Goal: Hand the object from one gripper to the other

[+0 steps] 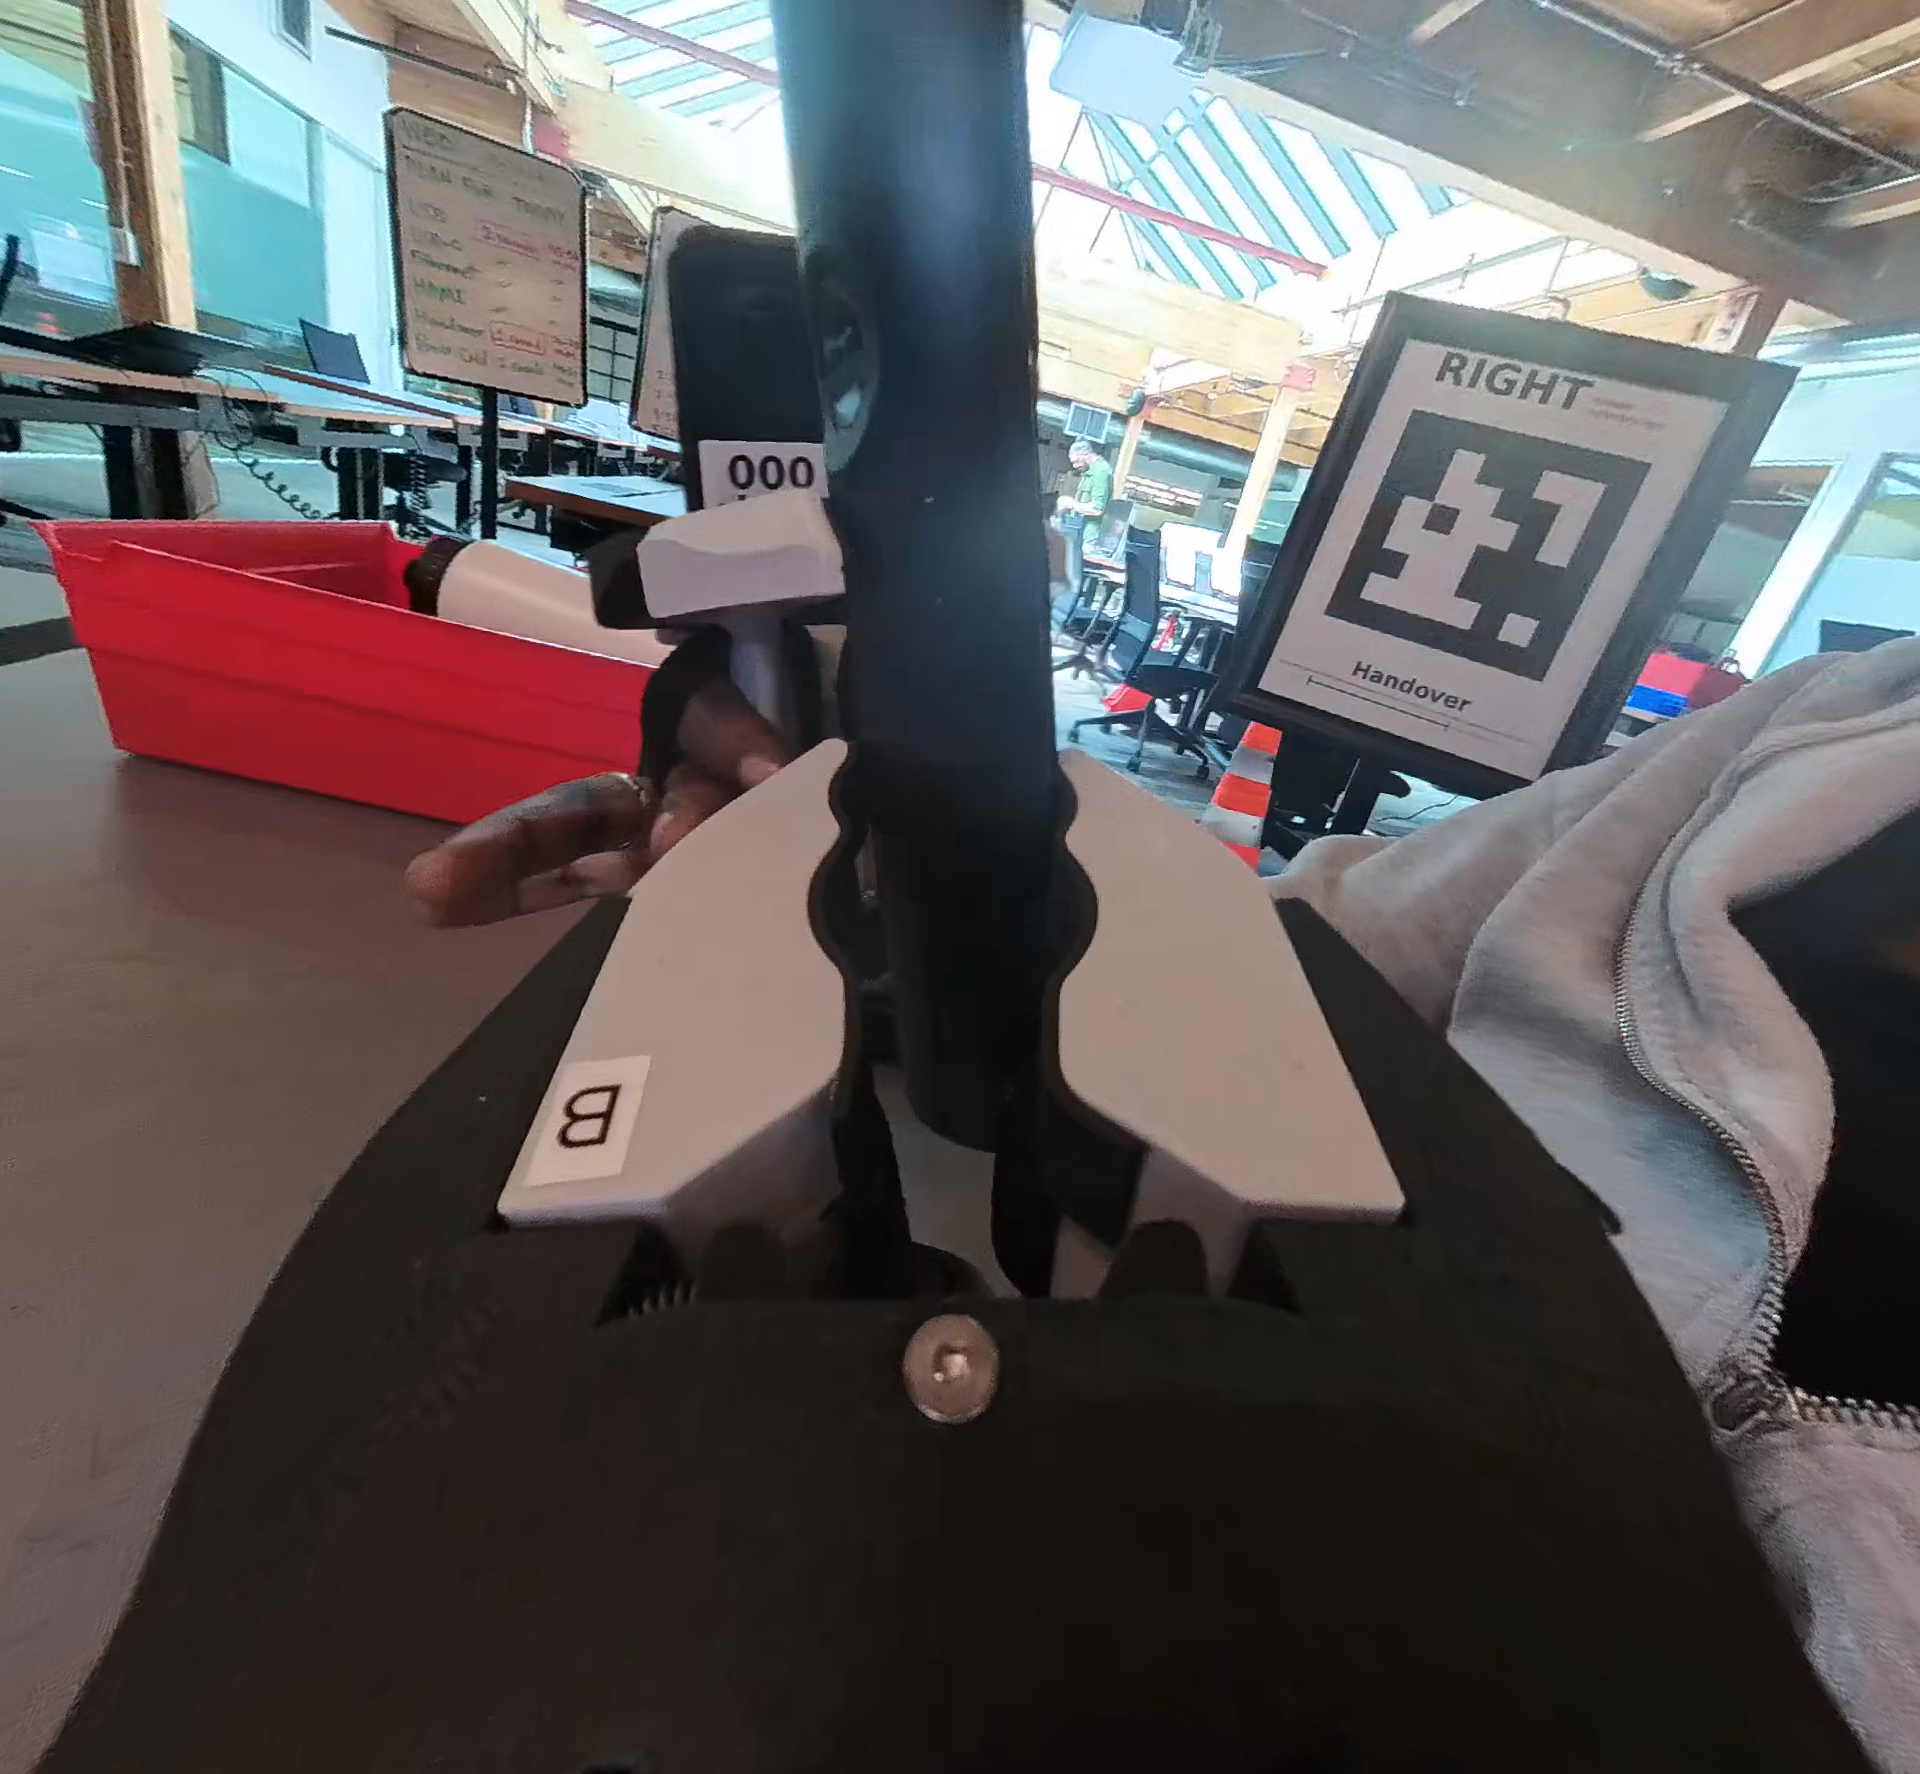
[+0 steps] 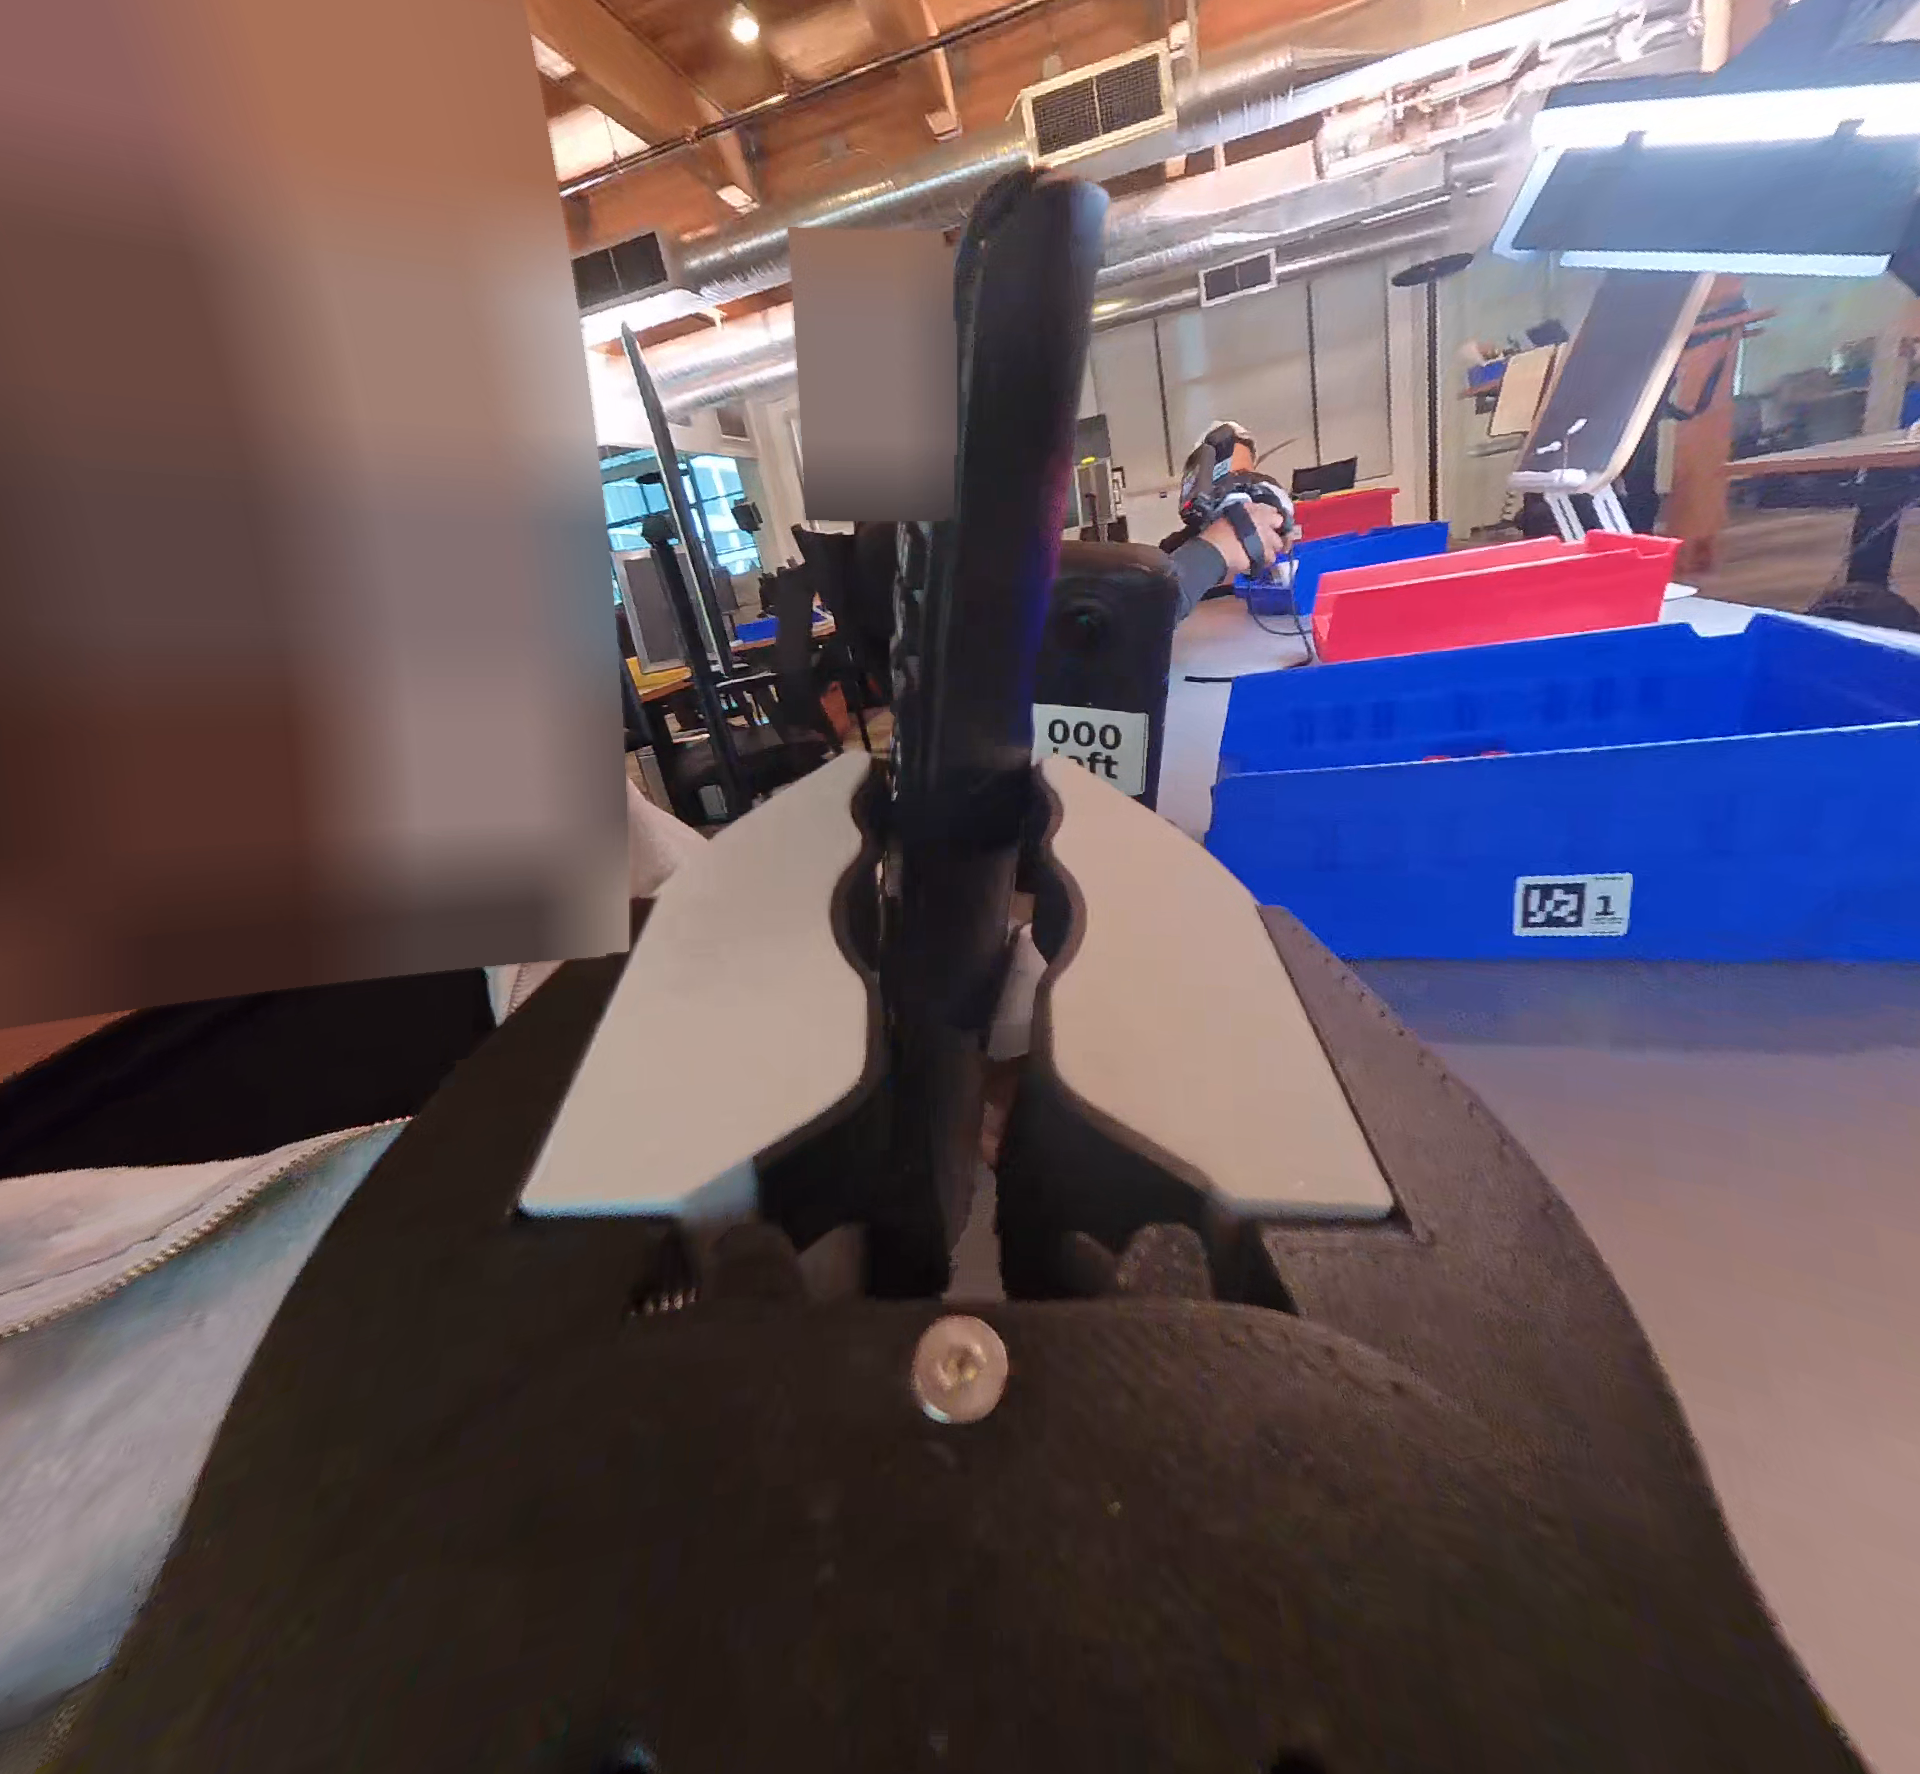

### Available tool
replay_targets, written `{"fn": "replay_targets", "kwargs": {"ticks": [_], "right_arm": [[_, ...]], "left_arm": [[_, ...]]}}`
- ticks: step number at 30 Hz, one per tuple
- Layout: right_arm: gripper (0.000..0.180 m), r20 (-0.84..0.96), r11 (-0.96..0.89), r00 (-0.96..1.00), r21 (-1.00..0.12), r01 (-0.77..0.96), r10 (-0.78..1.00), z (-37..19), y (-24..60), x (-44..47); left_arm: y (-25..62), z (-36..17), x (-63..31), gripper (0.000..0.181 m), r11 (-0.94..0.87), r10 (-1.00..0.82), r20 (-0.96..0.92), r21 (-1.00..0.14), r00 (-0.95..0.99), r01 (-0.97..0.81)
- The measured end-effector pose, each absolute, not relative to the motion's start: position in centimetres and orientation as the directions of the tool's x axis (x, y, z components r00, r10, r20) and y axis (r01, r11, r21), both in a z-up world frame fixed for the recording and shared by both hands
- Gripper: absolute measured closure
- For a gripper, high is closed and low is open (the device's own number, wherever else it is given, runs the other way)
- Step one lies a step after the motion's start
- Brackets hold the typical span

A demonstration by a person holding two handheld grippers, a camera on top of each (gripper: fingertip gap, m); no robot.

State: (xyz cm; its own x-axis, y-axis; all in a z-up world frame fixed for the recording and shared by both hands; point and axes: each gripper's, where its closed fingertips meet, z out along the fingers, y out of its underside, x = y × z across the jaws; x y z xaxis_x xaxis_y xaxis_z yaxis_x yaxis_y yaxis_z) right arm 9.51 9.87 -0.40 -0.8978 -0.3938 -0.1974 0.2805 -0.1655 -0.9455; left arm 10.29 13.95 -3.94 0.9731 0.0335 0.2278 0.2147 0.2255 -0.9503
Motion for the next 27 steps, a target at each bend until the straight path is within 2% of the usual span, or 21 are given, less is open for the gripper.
{"fn": "replay_targets", "kwargs": {"ticks": [3, 6, 8, 11, 13, 17, 18, 19, 23, 24, 26, 27], "right_arm": [[0.155, -0.139, -0.195, -0.938, -0.959, 0.208, -0.319, -0.4, 9.7, 9.1], [0.156, -0.091, -0.217, -0.988, -0.969, 0.117, -0.126, -0.6, 9.4, 7.1], [0.155, -0.070, -0.243, -0.996, -0.968, 0.057, 0.046, -0.5, 9.5, 5.3], [0.155, -0.090, -0.307, -0.967, -0.952, 0.013, 0.237, -0.2, 10.1, 3.3], [0.156, -0.095, -0.325, -0.947, -0.946, -0.011, 0.307, -0.3, 10.0, 2.9], [0.155, -0.073, -0.315, -0.930, -0.948, -0.047, 0.360, -0.9, 8.9, 3.4], [0.155, -0.065, -0.308, -0.930, -0.950, -0.054, 0.363, -1.1, 8.6, 3.6], [0.155, -0.057, -0.301, -0.931, -0.952, -0.058, 0.361, -1.2, 8.3, 3.9], [0.154, -0.021, -0.292, -0.946, -0.953, -0.079, 0.324, -1.0, 7.9, 4.6], [0.151, -0.012, -0.308, -0.961, -0.948, -0.076, 0.275, -0.6, 7.9, 5.1], [0.125, 0.021, -0.378, -0.993, -0.924, -0.063, 0.112, 0.7, 8.2, 6.7], [0.118, 0.037, -0.389, -0.999, -0.920, -0.042, 0.021, 1.1, 8.5, 7.6]], "left_arm": [[13.6, -4.1, 9.3, 0.151, 0.225, 0.121, 0.206, -0.959, 0.971, 0.175], [12.8, -4.5, 6.8, 0.129, 0.195, 0.353, 0.138, -0.978, 0.925, 0.071], [11.5, -5.0, 4.7, 0.119, 0.076, 0.578, -0.013, -0.995, 0.816, -0.070], [10.3, -5.0, 3.5, 0.116, -0.130, 0.746, -0.253, -0.962, 0.616, -0.239], [10.7, -5.2, 3.4, 0.116, -0.216, 0.757, -0.342, -0.935, 0.556, -0.281], [11.0, -6.0, 3.0, 0.116, -0.248, 0.764, -0.344, -0.937, 0.546, -0.245], [10.8, -6.2, 2.7, 0.119, -0.249, 0.771, -0.335, -0.941, 0.541, -0.228], [10.6, -6.3, 2.7, 0.129, -0.247, 0.769, -0.329, -0.944, 0.548, -0.219], [10.8, -5.9, 3.3, 0.132, -0.149, 0.737, -0.239, -0.970, 0.632, -0.193], [11.2, -5.6, 3.9, 0.132, -0.093, 0.696, -0.196, -0.979, 0.691, -0.184], [12.3, -4.8, 5.9, 0.132, 0.042, 0.548, -0.100, -0.988, 0.830, -0.147], [12.8, -4.6, 6.9, 0.132, 0.084, 0.458, -0.060, -0.990, 0.887, -0.110]]}}
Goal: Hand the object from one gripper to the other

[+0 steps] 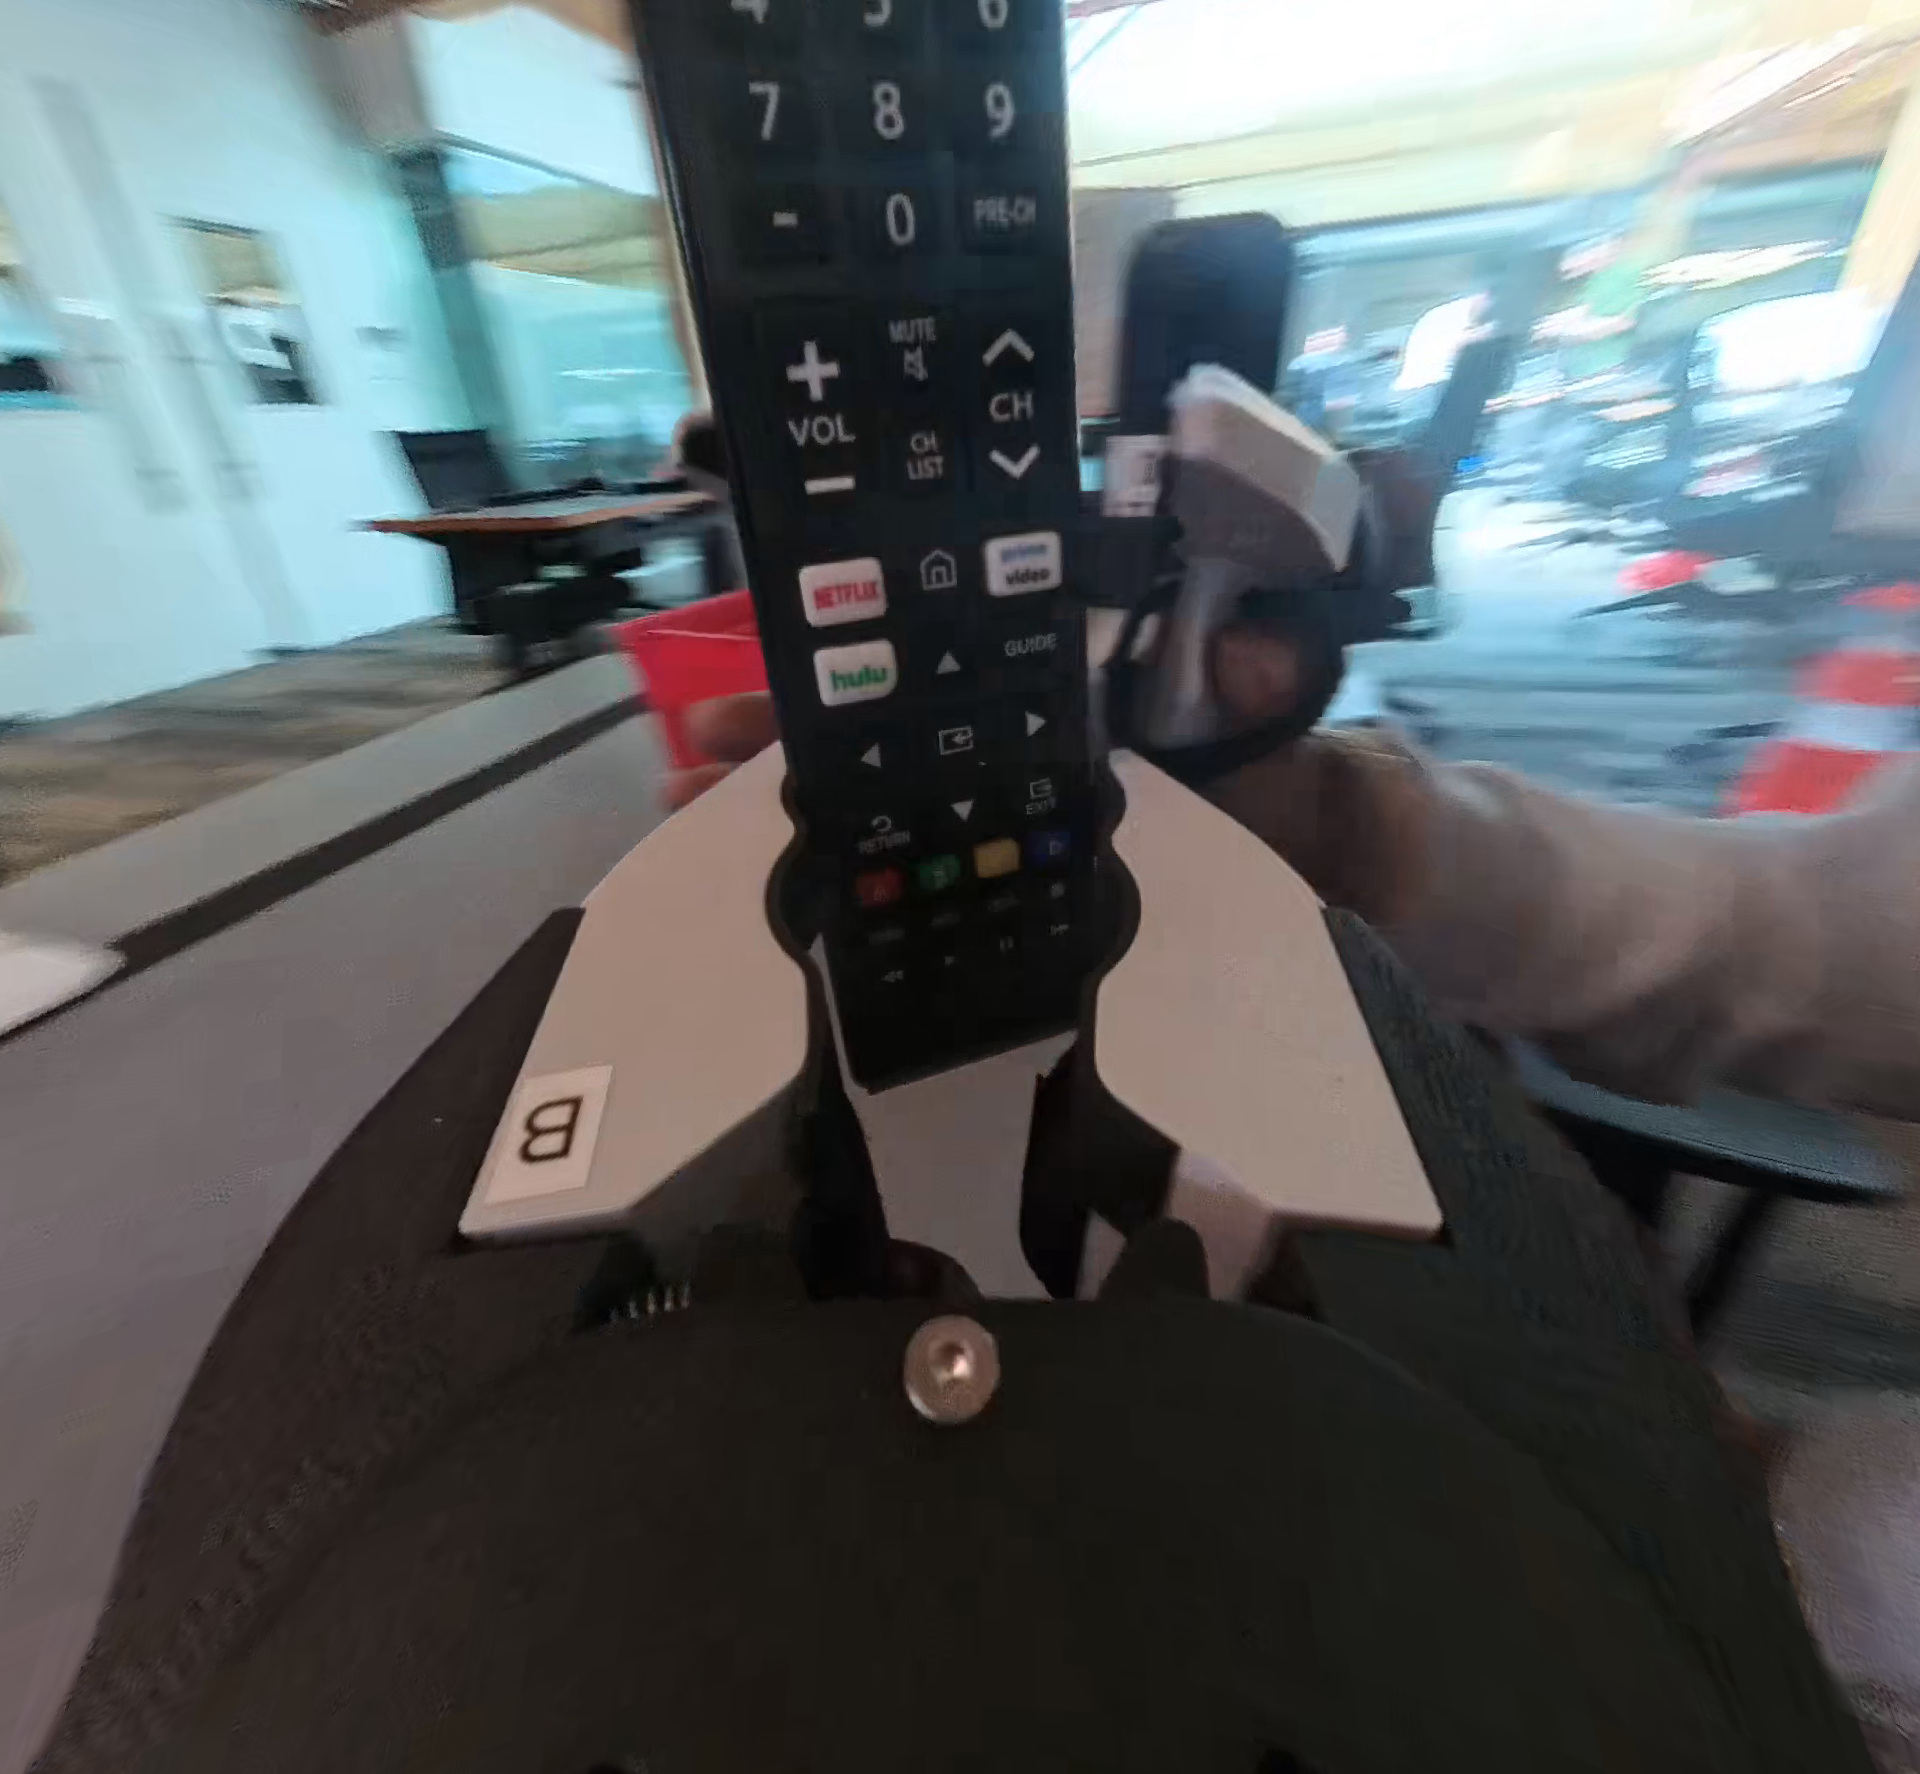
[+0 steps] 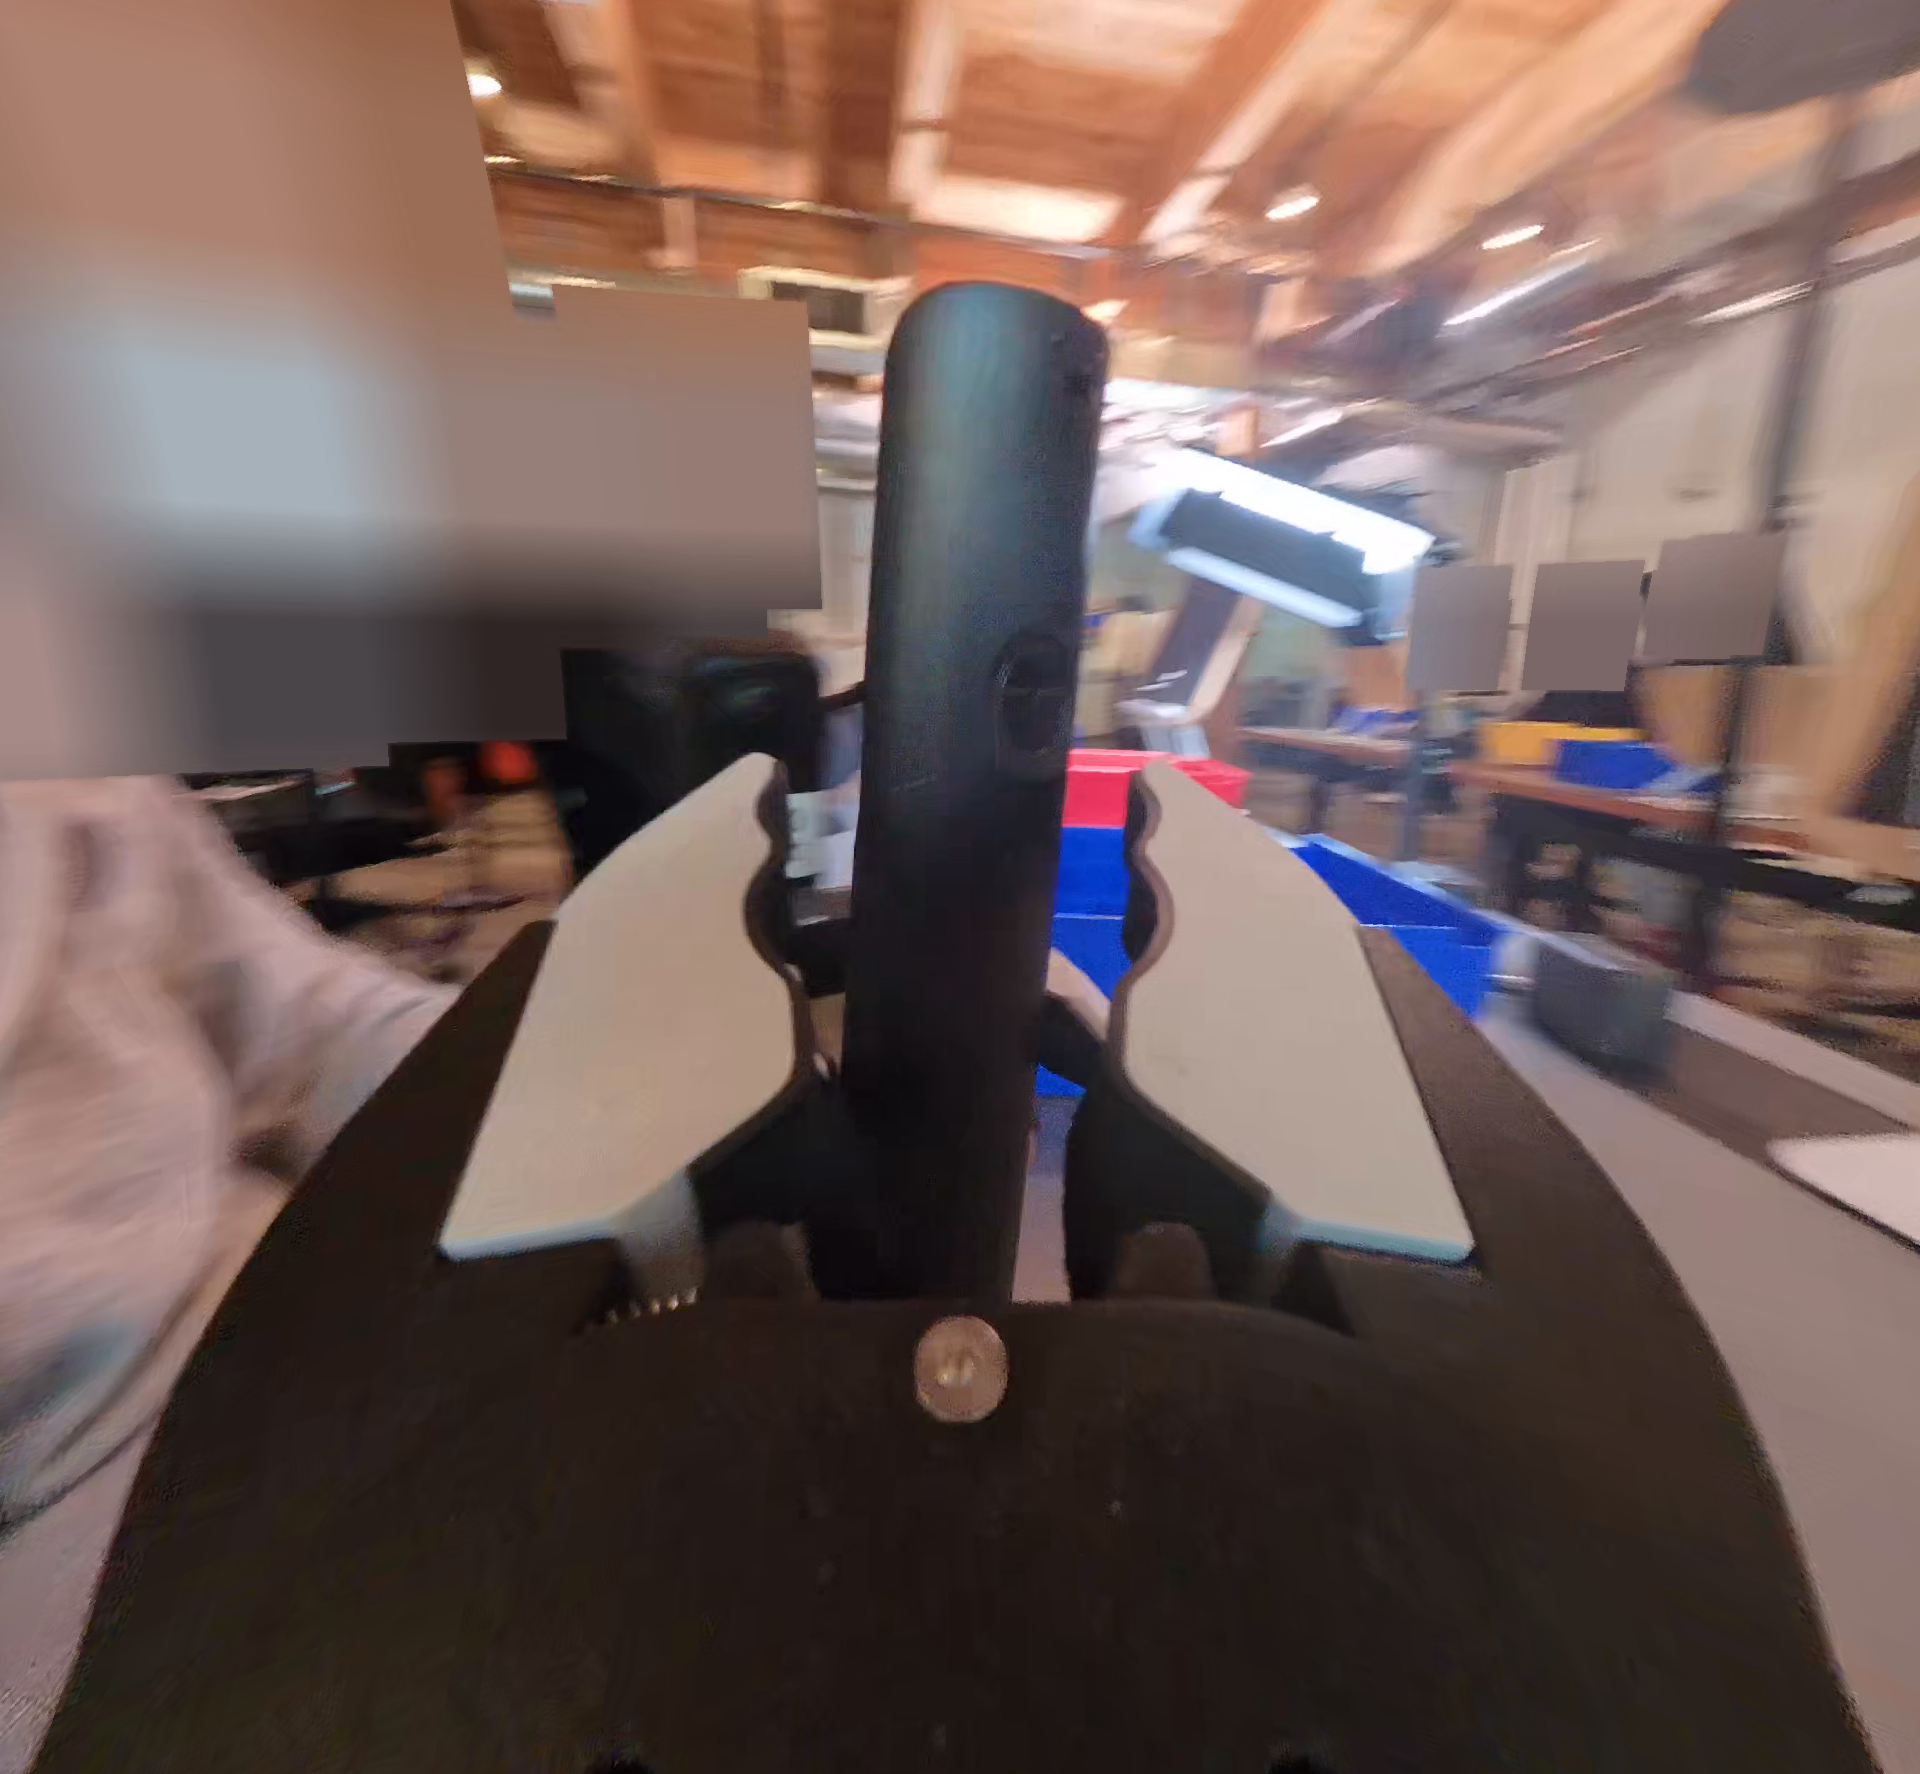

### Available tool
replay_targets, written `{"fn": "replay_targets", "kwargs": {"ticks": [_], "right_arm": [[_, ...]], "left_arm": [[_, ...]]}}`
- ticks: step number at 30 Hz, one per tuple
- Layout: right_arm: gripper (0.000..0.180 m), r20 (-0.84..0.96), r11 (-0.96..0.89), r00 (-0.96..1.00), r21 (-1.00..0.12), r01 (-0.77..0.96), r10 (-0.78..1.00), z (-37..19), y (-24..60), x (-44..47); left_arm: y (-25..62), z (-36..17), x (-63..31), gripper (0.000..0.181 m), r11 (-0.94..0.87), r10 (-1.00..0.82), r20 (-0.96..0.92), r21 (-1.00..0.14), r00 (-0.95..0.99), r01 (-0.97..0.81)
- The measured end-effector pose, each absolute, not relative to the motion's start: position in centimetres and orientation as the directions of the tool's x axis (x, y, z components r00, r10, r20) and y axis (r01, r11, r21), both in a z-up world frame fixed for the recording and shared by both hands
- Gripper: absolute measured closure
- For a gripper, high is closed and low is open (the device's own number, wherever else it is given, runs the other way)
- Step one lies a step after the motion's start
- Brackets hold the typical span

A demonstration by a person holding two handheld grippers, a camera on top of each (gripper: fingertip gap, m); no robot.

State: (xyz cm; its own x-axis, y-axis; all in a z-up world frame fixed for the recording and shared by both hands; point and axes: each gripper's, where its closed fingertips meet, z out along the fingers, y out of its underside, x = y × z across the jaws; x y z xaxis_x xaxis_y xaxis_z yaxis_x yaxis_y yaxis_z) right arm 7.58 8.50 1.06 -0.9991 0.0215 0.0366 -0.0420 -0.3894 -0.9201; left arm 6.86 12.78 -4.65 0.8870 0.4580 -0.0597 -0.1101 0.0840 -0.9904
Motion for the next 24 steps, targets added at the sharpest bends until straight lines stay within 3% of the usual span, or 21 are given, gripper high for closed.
{"fn": "replay_targets", "kwargs": {"ticks": [3, 5, 8, 10, 13, 16, 18, 21, 24], "right_arm": [[0.084, -0.003, -0.255, -0.978, -0.965, 0.057, -0.208, -0.1, 8.9, 9.2], [0.080, -0.056, -0.186, -0.949, -0.975, 0.118, -0.312, -0.7, 9.2, 10.2], [0.092, -0.074, -0.206, -0.931, -0.966, 0.156, -0.358, -0.4, 9.3, 10.8], [0.120, -0.050, -0.182, -0.926, -0.975, 0.126, -0.374, -0.7, 9.3, 11.3], [0.126, -0.020, -0.168, -0.933, -0.982, 0.085, -0.358, -0.7, 9.5, 11.6], [0.126, 0.027, -0.208, -0.967, -0.978, 0.027, -0.252, -0.3, 9.3, 10.4], [0.127, 0.055, -0.203, -0.995, -0.979, -0.037, -0.084, -0.5, 9.0, 8.5], [0.127, 0.058, -0.203, -0.974, -0.974, -0.104, 0.219, -0.6, 9.0, 5.2], [0.127, 0.059, -0.180, -0.929, -0.975, -0.133, 0.365, -1.1, 8.8, 4.0]], "left_arm": [[13.9, -4.3, 9.7, 0.132, 0.157, 0.201, 0.033, -0.988, 0.979, 0.001], [14.4, -4.4, 10.7, 0.132, 0.154, 0.119, 0.054, -0.987, 0.991, 0.035], [14.9, -5.1, 11.5, 0.132, 0.114, 0.065, 0.058, -0.992, 0.996, 0.050], [15.1, -5.3, 11.6, 0.131, 0.100, 0.053, 0.072, -0.993, 0.996, 0.066], [15.0, -5.2, 11.5, 0.131, 0.108, 0.054, 0.073, -0.992, 0.996, 0.067], [14.6, -5.2, 9.6, 0.128, 0.114, 0.195, 0.062, -0.993, 0.979, 0.041], [13.6, -5.4, 7.1, 0.115, 0.075, 0.412, -0.010, -0.996, 0.911, -0.045], [11.5, -4.9, 4.7, 0.113, -0.060, 0.674, -0.215, -0.969, 0.707, -0.238], [10.6, -5.0, 3.8, 0.116, -0.249, 0.757, -0.393, -0.912, 0.522, -0.326]]}}
